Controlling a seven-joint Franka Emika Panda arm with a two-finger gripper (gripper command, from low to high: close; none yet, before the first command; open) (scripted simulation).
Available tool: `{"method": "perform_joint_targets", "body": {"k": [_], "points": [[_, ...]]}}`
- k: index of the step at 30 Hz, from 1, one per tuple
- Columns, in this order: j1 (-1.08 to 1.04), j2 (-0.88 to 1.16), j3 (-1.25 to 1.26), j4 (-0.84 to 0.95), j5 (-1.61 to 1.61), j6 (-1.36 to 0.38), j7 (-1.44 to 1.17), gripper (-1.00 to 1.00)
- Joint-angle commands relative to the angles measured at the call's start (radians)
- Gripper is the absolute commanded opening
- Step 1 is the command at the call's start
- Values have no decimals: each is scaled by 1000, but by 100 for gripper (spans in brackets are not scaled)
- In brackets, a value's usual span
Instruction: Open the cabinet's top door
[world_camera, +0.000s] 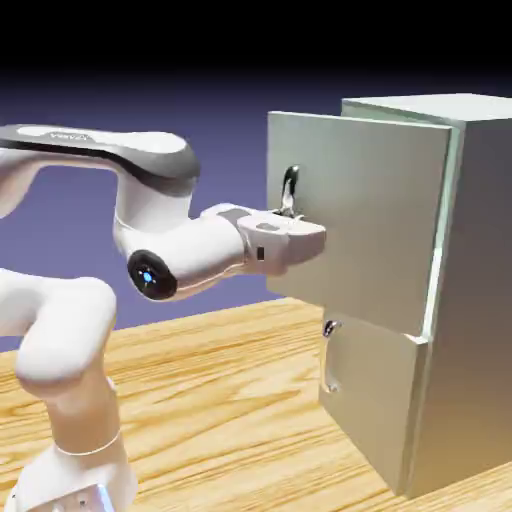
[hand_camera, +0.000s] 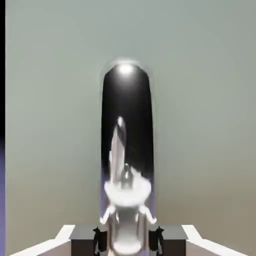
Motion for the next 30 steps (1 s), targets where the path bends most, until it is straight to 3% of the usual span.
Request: {"method": "perform_joint_targets", "body": {"k": [1, 13, 23, 30], "points": [[-5, 9, -35, 7, -42, -35, 3, -100], [81, 276, -470, 261, -484, -523, -39, -100], [385, 564, -832, 608, -663, -926, -136, -100], [637, 682, -1082, 788, -712, -1107, -192, -100]]}}
